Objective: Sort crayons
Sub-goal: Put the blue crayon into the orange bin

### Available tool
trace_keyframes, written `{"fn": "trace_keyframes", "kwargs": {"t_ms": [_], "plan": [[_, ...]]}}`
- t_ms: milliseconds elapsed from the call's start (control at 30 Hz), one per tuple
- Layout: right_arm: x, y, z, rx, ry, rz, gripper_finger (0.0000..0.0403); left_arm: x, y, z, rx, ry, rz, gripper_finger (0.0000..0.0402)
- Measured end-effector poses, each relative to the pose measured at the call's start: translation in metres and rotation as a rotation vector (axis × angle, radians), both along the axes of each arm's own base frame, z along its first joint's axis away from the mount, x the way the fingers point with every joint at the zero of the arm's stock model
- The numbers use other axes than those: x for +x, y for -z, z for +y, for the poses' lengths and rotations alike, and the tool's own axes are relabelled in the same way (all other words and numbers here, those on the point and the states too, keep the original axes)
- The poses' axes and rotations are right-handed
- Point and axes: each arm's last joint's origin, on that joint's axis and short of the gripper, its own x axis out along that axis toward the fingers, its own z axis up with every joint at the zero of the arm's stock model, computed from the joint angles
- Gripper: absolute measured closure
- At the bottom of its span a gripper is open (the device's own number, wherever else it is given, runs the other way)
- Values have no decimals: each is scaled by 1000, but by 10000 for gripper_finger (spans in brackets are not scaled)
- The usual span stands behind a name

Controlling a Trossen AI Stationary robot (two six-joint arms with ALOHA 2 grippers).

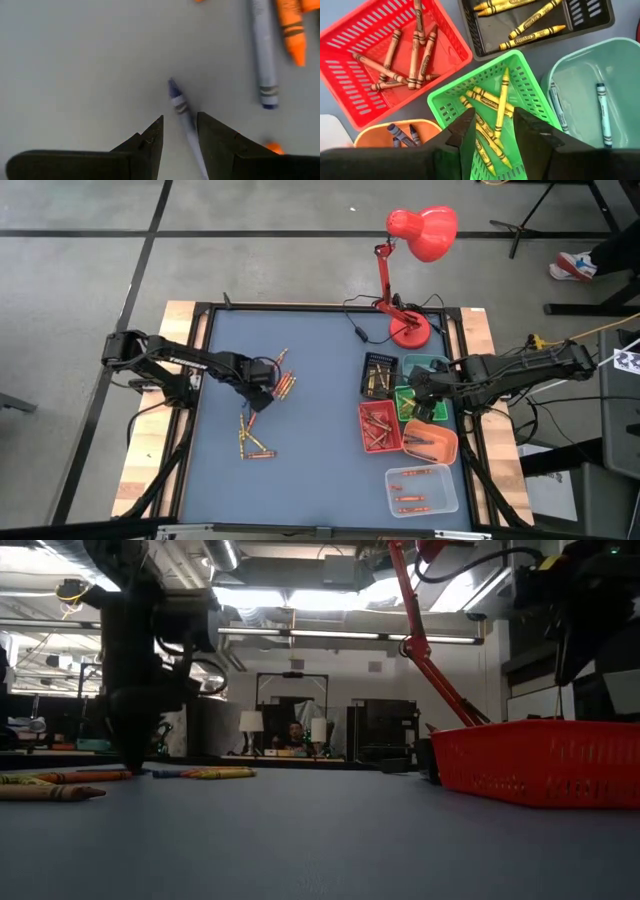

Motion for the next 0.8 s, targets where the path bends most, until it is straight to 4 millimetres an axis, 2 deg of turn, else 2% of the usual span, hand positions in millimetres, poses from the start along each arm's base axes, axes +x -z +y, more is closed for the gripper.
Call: {"fn": "trace_keyframes", "kwargs": {"t_ms": [367,800], "plan": [[8,-3,1,15,0,-88,272,-4,8,2,3,-11,-30,305],[22,-10,4,43,0,-249,272,-3,9,2,9,-11,-37,380]]}}
